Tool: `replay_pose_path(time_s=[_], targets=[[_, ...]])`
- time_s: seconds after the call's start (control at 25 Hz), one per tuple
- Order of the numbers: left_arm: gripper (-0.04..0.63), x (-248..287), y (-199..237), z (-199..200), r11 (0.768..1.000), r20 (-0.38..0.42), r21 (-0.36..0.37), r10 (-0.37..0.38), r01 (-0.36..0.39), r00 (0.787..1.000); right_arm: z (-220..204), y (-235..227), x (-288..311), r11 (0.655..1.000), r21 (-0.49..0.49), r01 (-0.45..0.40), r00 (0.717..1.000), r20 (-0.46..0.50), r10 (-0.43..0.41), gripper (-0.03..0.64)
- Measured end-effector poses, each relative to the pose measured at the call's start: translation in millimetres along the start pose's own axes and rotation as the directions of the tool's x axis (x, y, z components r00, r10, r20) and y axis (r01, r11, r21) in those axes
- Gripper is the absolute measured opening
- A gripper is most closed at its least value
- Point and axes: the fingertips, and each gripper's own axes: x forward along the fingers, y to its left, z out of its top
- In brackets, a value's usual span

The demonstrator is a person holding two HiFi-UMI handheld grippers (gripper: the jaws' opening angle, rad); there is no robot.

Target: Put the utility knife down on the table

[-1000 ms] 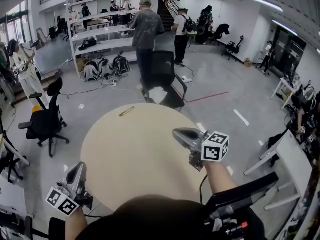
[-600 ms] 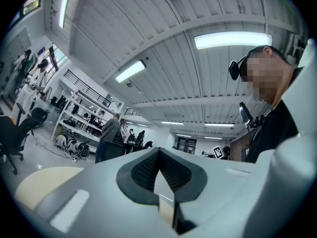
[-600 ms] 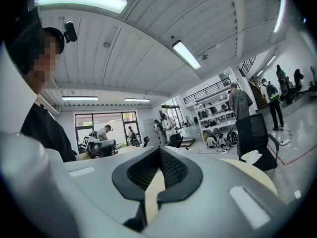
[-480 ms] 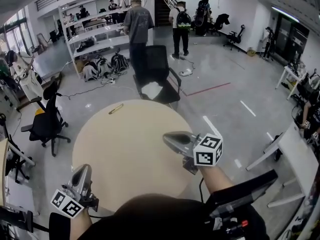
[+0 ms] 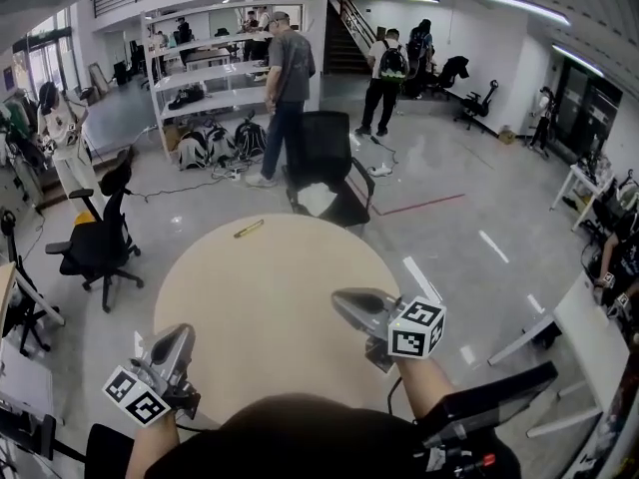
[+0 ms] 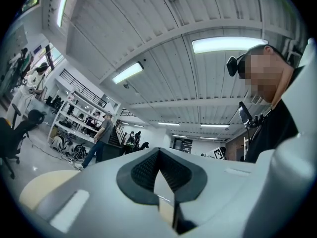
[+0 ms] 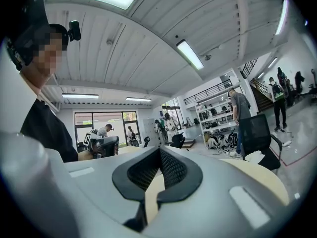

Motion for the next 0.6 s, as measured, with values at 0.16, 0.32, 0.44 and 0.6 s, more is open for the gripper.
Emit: replay_pose_path(time_s=[0.16,0.32,0.44,0.6], targets=[[-0.003,-8,17,-1,0.999,0.003,-0.016,-0.030,0.030,1.000,-2,17,24,0.999,-0.037,-0.003,1.000,-0.018,0.002,0.012],[-0.003,-12,23,0,0.999,0.010,-0.024,-0.036,0.036,0.999,-3,17,30,0.999,-0.034,0.006,1.000,-0.019,-0.006,0.012],[-0.003,-15,29,1,0.999,0.014,-0.028,-0.030,0.031,0.999,-3,17,33,0.999,-0.039,0.009,1.000,-0.025,-0.010,0.012],[-0.003,-14,29,-4,0.999,0.012,-0.034,-0.033,0.033,0.999,-4,15,34,0.999,-0.047,0.005,1.000,-0.026,-0.006,0.012]])
